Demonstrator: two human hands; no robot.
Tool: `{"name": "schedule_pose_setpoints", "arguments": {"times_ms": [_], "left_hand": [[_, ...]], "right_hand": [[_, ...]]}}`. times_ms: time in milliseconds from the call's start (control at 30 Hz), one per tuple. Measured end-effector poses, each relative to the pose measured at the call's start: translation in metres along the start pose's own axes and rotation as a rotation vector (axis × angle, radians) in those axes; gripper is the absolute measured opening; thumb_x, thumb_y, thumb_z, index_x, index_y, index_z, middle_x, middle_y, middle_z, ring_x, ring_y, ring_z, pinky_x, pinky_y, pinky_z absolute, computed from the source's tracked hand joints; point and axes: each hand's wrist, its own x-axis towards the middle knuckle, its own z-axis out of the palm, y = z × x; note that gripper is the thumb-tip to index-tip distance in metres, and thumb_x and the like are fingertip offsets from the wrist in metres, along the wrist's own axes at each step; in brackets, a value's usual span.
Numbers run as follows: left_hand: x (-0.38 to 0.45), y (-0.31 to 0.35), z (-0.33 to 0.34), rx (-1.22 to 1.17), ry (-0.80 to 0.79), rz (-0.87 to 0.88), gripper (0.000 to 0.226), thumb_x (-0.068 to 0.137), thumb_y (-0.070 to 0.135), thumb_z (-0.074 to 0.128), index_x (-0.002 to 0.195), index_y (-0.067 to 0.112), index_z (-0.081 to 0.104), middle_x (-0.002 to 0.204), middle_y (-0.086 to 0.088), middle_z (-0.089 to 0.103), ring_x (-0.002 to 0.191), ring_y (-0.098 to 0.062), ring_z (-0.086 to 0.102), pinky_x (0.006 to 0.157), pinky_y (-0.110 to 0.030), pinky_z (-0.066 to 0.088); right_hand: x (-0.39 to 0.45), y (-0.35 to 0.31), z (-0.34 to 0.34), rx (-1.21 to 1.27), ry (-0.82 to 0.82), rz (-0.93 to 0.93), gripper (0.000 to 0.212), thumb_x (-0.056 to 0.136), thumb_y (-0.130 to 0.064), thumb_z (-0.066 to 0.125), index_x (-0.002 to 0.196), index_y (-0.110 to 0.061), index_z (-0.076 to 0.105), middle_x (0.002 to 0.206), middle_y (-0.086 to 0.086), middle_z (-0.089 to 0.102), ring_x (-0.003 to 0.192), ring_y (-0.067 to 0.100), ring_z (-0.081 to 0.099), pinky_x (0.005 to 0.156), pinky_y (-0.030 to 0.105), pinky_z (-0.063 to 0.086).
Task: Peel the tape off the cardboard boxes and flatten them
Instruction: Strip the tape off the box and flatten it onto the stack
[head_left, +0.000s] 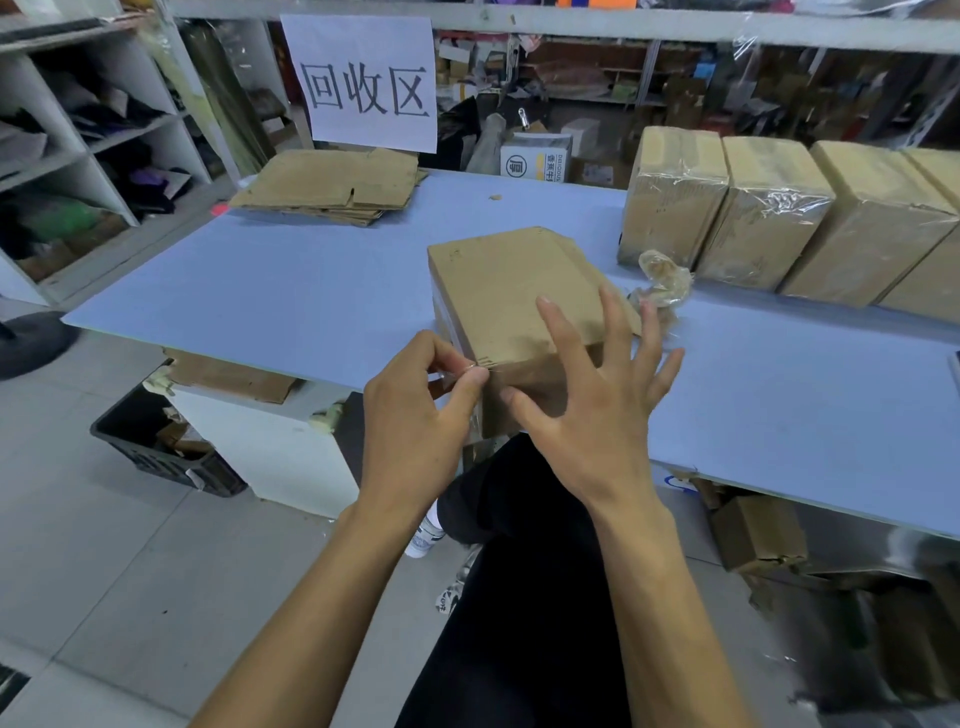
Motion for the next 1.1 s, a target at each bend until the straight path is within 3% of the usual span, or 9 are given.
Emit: {"name": "schedule_pose_setpoints", "arguments": {"times_ms": [100,167,233,433,600,767,1100], "left_hand": [[-0.004,0.0,0.004,-0.045,0.033,-0.043,0.022,0.091,0.015,0.07,0.08,0.026,0.054,0.084,0.019,0.066,0.086,-0.002,0.064,0.071,-0.008,0.043],[-0.004,-0.002,0.006,-0.039,0.048,-0.038,0.025,0.092,0.014,0.069,0.081,0.029,0.051,0.086,0.02,0.066,0.086,0.0,0.063,0.071,-0.009,0.044],[-0.003,-0.005,0.005,-0.002,0.036,0.021,0.029,0.093,0.012,0.067,0.082,0.032,0.049,0.083,0.017,0.065,0.085,-0.001,0.061,0.073,-0.012,0.045],[-0.008,-0.02,0.0,0.129,-0.092,0.234,0.012,0.088,0.008,0.061,0.086,0.015,0.051,0.083,0.005,0.062,0.08,-0.011,0.057,0.073,-0.019,0.043],[-0.011,-0.025,-0.005,0.086,-0.105,0.21,0.015,0.087,0.012,0.065,0.092,0.019,0.052,0.086,0.012,0.064,0.083,-0.007,0.061,0.074,-0.018,0.046],[-0.01,-0.017,-0.004,-0.027,-0.124,0.076,0.043,0.086,0.018,0.076,0.111,0.035,0.047,0.084,0.011,0.061,0.083,-0.01,0.062,0.075,-0.015,0.045],[-0.007,-0.013,-0.001,0.006,-0.084,-0.018,0.03,0.082,0.009,0.074,0.1,0.026,0.057,0.069,0.009,0.061,0.068,-0.004,0.057,0.066,-0.011,0.043]], "right_hand": [[0.001,0.002,0.01,0.054,0.081,-0.166,0.053,0.081,-0.037,0.072,0.133,-0.033,0.063,0.152,-0.001,0.046,0.148,0.034,0.026,0.115,0.067,0.013],[0.002,0.003,0.014,0.076,0.069,-0.152,0.046,0.082,-0.04,0.067,0.127,-0.032,0.065,0.145,-0.005,0.053,0.145,0.03,0.032,0.118,0.059,0.011],[0.0,0.0,0.015,0.058,0.015,-0.116,0.053,0.081,-0.048,0.064,0.132,-0.034,0.061,0.148,-0.007,0.049,0.147,0.027,0.028,0.119,0.052,0.003],[0.0,-0.007,0.018,-0.074,-0.083,-0.061,0.08,0.072,-0.065,0.06,0.144,-0.037,0.04,0.158,-0.001,0.025,0.154,0.028,0.003,0.119,0.063,0.001],[0.0,-0.005,0.02,-0.075,-0.096,-0.054,0.088,0.066,-0.061,0.072,0.143,-0.035,0.038,0.157,0.002,0.024,0.153,0.029,0.002,0.12,0.063,0.001],[0.001,-0.001,0.018,-0.078,-0.101,-0.082,0.088,0.069,-0.052,0.08,0.145,-0.035,0.039,0.157,0.002,0.026,0.152,0.028,0.004,0.12,0.06,0.005],[0.001,-0.001,0.016,-0.088,-0.105,-0.072,0.09,0.067,-0.055,0.082,0.145,-0.036,0.042,0.158,0.002,0.025,0.151,0.027,0.007,0.12,0.055,0.007]]}}
